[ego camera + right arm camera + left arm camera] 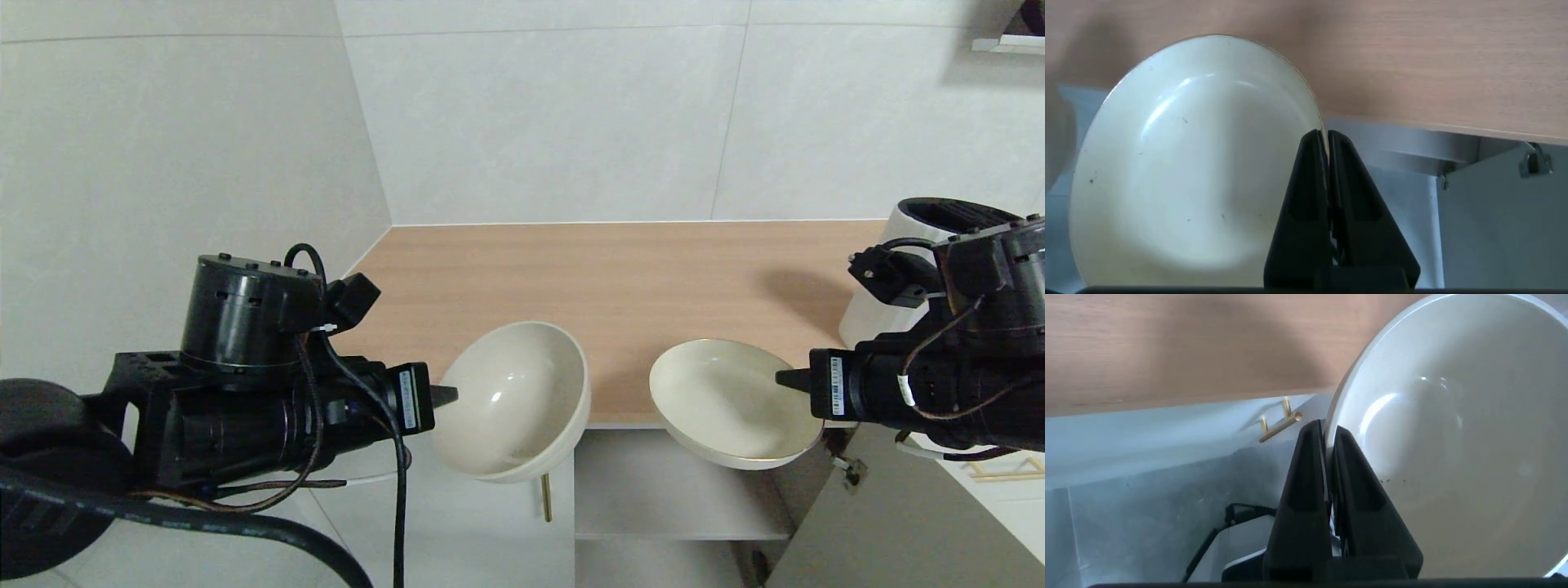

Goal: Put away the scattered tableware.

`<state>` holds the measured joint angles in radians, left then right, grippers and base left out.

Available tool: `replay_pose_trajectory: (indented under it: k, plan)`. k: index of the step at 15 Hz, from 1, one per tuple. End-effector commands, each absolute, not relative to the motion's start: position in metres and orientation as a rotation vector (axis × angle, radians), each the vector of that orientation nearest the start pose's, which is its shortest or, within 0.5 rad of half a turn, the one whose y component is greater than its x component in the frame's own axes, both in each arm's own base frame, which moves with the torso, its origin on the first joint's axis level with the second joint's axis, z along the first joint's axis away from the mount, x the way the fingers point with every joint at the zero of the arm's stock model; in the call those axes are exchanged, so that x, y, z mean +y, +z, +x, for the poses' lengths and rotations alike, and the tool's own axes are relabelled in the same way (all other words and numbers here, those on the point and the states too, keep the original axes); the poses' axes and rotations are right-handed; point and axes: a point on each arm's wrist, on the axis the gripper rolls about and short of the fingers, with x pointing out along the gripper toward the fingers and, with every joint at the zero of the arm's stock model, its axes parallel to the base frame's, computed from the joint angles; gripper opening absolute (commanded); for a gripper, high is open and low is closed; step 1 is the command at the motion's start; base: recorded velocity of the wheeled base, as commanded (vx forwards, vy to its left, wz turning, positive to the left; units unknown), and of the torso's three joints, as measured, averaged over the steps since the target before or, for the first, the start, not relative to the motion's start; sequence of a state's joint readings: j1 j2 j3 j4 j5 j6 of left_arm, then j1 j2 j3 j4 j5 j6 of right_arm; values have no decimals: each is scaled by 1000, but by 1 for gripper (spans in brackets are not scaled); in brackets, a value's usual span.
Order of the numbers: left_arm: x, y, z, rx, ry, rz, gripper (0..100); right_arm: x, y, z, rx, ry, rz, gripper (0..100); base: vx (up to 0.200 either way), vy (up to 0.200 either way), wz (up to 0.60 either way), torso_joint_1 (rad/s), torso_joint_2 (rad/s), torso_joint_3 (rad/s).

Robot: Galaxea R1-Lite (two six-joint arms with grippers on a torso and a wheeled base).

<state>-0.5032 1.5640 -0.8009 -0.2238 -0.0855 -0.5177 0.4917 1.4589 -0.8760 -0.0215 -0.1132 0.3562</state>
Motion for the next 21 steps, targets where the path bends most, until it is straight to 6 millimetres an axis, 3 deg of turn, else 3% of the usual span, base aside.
replay_pose_trajectory:
  k: [1, 21]
  plan:
    - [-130, 178, 232, 679, -419, -373, 0, 112, 208, 214, 605, 266, 165, 0, -200, 0, 0, 2, 2, 7]
    - [-131, 174, 233, 687, -420, -351, 0, 116, 190, 223, 666, 250, 123, 0, 0, 0, 0, 0, 0, 0]
